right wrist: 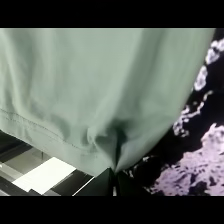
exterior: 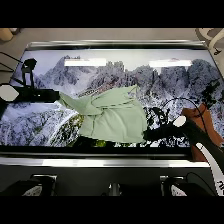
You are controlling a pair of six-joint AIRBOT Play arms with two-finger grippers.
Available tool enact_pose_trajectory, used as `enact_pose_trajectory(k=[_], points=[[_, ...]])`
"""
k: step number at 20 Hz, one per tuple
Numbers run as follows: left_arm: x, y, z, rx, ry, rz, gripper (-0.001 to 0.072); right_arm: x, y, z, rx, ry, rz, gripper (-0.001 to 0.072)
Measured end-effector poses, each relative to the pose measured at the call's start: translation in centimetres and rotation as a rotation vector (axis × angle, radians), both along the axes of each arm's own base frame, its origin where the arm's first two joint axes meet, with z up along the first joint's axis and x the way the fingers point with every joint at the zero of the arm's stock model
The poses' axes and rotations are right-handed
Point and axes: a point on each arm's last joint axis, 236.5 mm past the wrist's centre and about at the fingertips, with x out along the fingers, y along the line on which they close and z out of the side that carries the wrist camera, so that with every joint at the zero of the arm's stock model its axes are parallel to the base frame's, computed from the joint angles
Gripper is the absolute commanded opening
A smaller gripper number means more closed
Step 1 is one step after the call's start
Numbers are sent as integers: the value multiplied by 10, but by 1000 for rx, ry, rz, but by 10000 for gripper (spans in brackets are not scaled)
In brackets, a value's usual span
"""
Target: Fold the shirts.
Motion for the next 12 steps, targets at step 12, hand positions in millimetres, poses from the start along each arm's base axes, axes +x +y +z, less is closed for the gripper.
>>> enact_pose_trajectory(k=[12], points=[[-77,-21,-54,87,233,-147,27,205,-128,174,-595,-591,-44,46]])
